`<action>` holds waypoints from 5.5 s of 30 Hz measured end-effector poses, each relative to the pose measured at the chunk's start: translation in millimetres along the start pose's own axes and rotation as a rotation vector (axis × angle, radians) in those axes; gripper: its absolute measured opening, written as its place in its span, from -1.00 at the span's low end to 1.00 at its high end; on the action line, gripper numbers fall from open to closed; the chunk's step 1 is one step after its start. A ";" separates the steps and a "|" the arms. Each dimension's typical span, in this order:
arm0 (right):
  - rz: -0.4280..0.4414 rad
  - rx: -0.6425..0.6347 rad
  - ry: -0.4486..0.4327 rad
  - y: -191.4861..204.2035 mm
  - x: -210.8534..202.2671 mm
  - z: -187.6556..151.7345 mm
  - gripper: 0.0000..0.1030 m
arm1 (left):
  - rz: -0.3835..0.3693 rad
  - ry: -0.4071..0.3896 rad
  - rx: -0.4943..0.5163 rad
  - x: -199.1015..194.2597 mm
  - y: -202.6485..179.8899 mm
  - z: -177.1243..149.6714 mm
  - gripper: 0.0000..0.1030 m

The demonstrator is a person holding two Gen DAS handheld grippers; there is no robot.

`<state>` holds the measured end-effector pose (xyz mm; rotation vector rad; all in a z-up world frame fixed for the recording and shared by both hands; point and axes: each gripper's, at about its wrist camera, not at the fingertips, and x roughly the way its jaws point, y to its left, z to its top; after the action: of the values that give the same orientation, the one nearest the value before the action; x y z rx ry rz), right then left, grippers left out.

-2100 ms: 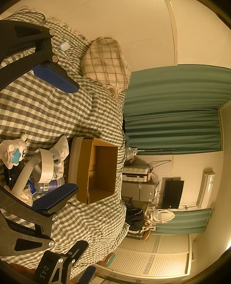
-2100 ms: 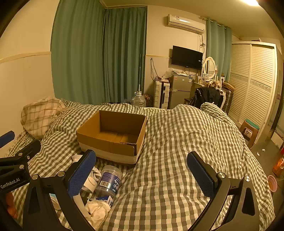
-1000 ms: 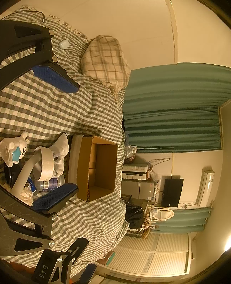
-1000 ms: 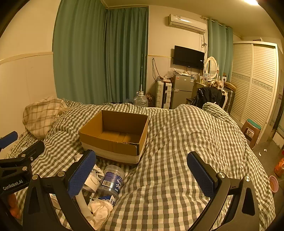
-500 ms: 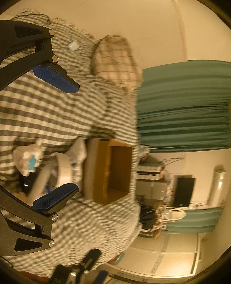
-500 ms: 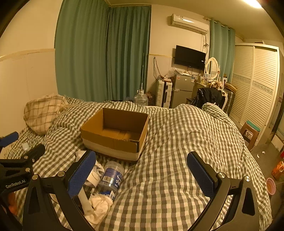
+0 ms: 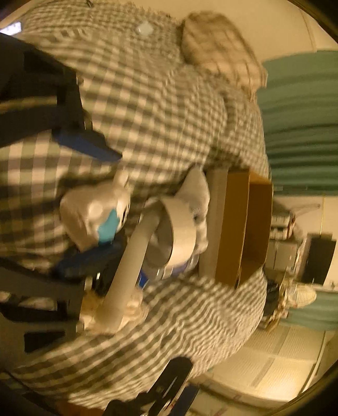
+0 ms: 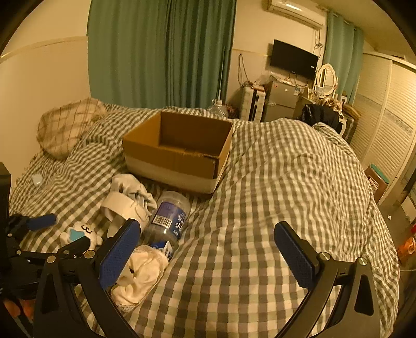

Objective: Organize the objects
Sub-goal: 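Grasp the white figurine with the left tool while the right tool grasps a white cloth, then carry the figurine and cloth into the cardboard box and open both tools, then withdraw both tools from the box toward the remaining items, then grasp the cream lace cloth with the right tool while the left tool grasps the black round lid, then carry the lace cloth and black lid into the box and open both tools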

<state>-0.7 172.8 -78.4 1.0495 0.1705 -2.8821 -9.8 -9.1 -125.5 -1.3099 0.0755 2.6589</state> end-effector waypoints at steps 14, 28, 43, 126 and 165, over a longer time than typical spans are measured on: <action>0.121 -0.106 0.033 35.4 -2.3 -8.5 0.99 | 0.033 -0.134 -0.065 -46.3 26.6 10.7 -0.06; 0.215 -0.214 0.202 77.5 24.7 -35.7 -0.05 | 0.016 -0.143 -0.102 -49.1 44.8 5.1 -0.06; 0.235 -0.252 0.126 80.8 -8.9 -12.6 -0.69 | -0.002 -0.171 -0.105 -59.4 46.4 16.5 -0.06; 0.211 -0.127 0.258 23.9 21.9 -18.9 0.99 | 0.100 -0.089 -0.059 -27.8 24.4 2.0 1.00; 0.173 -0.136 0.185 -3.9 14.6 -11.5 -0.66 | -0.025 0.157 0.126 44.7 -31.3 1.7 -0.47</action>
<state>-4.9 177.8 -96.2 1.2371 0.2678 -2.5808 -32.2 27.9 -158.8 -1.4644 0.2412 2.4815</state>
